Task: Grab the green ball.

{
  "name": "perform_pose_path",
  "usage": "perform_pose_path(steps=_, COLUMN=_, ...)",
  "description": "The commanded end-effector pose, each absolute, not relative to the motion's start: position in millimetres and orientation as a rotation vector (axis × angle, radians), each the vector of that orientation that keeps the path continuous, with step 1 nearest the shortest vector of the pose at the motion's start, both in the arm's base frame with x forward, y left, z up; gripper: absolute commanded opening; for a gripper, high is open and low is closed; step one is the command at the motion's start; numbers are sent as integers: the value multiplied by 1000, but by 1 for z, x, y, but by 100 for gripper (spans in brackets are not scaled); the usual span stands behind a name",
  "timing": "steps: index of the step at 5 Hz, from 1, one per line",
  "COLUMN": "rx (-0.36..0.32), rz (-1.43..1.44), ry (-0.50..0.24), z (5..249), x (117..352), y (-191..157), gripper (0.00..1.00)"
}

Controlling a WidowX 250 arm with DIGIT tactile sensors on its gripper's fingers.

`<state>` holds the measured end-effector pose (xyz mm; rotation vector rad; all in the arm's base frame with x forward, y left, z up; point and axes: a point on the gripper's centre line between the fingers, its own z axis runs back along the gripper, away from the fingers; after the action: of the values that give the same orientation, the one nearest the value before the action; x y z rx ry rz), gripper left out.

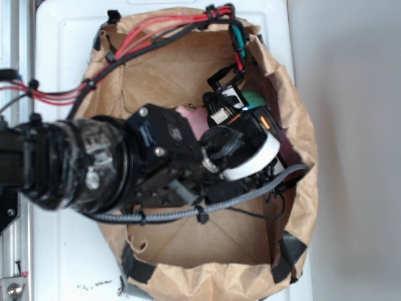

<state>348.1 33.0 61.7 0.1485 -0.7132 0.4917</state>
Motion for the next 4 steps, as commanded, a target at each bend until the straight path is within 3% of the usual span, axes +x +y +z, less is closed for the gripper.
perform_pose_path(steps=1, rx=145, rz=466, ry=-728, z=71, x=353, y=29, gripper=100)
perform_pose_path(steps=2, rx=119, rz=447, ry=-645, z=76, x=352, y=30, gripper=100)
perform_pose_path(steps=4, rx=48, rz=426, ry=-386, z=109, x=345, y=40, gripper=100)
